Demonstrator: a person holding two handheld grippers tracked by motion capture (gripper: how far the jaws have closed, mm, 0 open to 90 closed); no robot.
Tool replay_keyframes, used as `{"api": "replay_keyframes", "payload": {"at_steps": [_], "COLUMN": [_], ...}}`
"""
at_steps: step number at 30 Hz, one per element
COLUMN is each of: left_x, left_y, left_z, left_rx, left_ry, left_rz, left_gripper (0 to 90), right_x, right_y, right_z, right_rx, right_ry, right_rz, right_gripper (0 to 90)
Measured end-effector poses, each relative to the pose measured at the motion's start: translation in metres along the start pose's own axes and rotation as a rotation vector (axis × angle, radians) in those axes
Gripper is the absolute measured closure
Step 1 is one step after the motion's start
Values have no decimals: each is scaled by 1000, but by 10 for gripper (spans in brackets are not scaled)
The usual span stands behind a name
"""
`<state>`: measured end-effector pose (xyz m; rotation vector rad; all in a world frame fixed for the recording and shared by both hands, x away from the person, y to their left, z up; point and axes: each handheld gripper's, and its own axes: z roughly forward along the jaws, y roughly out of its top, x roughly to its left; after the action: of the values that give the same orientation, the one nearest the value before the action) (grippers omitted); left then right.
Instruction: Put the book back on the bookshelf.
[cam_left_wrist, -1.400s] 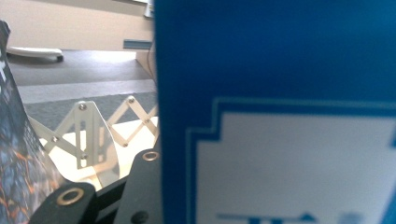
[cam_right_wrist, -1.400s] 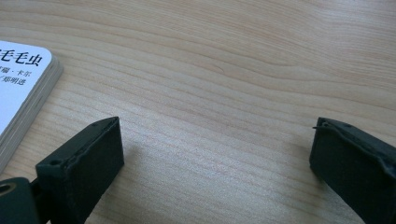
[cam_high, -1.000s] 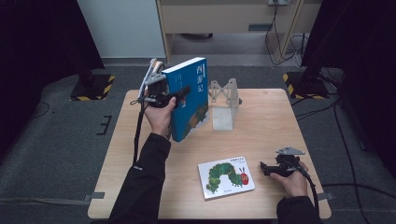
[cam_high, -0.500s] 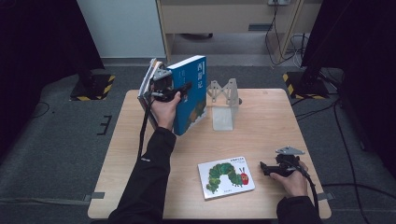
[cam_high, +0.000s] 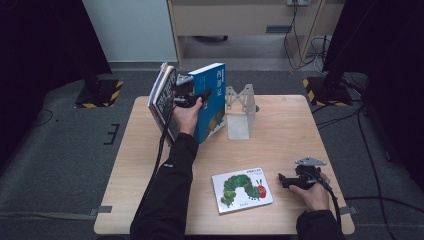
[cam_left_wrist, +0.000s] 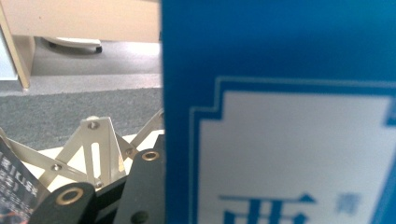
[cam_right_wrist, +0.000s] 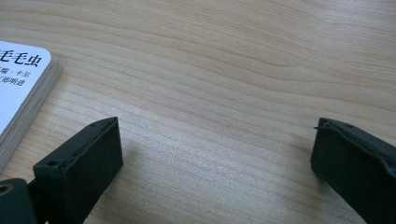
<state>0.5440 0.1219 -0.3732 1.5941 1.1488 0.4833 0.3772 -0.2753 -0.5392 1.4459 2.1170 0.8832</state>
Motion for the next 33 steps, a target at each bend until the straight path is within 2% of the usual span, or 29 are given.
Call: {"api": "replay_keyframes", "payload": {"at_steps": [4, 8, 12, 16, 20, 22, 28, 33], "left_x": [-2, -1, -2, -2, -7, -8, -14, -16], "left_y": [-6, -11, -17, -21, -27, -31, -37, -45], "left_z": [8, 13, 15, 11, 7, 4, -9, -20], "left_rx": [21, 17, 10, -2, -5, -12, 14, 22], "left_ry": [12, 10, 19, 18, 35, 38, 55, 60], "left_rz": [23, 8, 16, 15, 53, 59, 98, 103], "left_gripper": [611, 611, 610, 608, 603, 598, 594, 595], "right_x": [0, 0, 0, 0, 0, 0, 0, 0], "right_y": [0, 0, 0, 0, 0, 0, 0, 0], "right_z": [0, 0, 0, 0, 0, 0, 0, 0], "right_rx": [-1, 0, 0, 0, 0, -2, -1, -1], "right_ry": [2, 2, 1, 2, 0, 0, 0, 0], "right_rz": [-3, -4, -4, -4, -4, -4, -4, -4], "right_gripper": [23, 24, 23, 24, 24, 24, 23, 24]}}
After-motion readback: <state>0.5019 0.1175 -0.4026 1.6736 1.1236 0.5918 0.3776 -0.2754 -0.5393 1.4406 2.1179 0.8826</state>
